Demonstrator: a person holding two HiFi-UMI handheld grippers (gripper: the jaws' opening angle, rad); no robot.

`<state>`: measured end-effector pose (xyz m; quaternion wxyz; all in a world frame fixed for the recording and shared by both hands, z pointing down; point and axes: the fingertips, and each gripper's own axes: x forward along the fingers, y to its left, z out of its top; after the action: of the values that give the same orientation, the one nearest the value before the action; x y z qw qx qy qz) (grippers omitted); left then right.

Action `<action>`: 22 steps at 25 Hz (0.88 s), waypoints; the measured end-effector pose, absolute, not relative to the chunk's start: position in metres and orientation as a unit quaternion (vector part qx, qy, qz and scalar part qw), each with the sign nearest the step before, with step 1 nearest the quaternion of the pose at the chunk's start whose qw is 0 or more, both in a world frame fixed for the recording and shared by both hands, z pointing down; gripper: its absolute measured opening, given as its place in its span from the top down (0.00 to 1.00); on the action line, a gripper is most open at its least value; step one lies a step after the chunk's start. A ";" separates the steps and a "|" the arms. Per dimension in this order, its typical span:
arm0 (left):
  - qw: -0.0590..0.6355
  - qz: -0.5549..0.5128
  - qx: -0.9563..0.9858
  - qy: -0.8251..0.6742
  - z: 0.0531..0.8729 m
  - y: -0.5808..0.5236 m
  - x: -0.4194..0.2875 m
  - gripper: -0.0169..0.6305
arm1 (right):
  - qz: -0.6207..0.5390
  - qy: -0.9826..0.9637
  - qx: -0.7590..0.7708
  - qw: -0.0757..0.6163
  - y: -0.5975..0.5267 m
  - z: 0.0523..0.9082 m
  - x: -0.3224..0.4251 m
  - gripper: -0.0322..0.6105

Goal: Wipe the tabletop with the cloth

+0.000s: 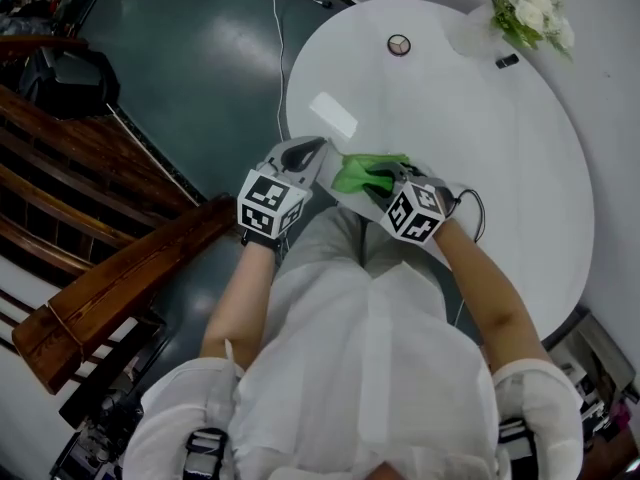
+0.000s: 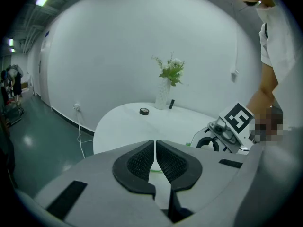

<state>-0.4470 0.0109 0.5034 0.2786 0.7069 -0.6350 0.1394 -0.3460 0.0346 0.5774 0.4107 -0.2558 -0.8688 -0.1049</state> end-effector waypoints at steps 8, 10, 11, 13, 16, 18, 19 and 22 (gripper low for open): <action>0.271 0.125 0.686 -0.663 0.500 0.016 -0.481 0.93 | -0.059 -0.900 -0.151 0.405 -0.032 0.579 -0.426 0.83; 0.270 0.121 0.680 -0.671 0.498 0.016 -0.490 0.93 | -0.040 -0.906 -0.114 0.405 -0.059 0.577 -0.455 0.83; 0.269 0.119 0.677 -0.674 0.497 0.017 -0.494 0.93 | -0.035 -0.909 -0.097 0.405 -0.071 0.576 -0.468 0.83; 0.270 0.113 0.671 -0.681 0.496 0.018 -0.502 0.93 | -0.028 -0.912 -0.067 0.404 -0.095 0.575 -0.493 0.83; 0.271 0.108 0.664 -0.689 0.498 0.018 -0.511 0.93 | -0.010 -0.915 -0.021 0.402 -0.128 0.574 -0.525 0.83; 0.272 0.106 0.659 -0.693 0.498 0.023 -0.519 0.93 | 0.013 -0.914 0.015 0.405 -0.144 0.574 -0.544 0.83; 0.273 0.105 0.656 -0.696 0.499 0.027 -0.523 0.93 | 0.024 -0.912 0.029 0.407 -0.148 0.573 -0.553 0.83; 0.278 0.105 0.647 -0.702 0.502 0.038 -0.533 0.93 | 0.022 -0.910 0.030 0.412 -0.142 0.570 -0.577 0.83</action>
<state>-0.5331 0.0382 0.5021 0.2784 0.6472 -0.7018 0.1049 -0.5772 -0.1422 0.5705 0.4120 0.0295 -0.9104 0.0217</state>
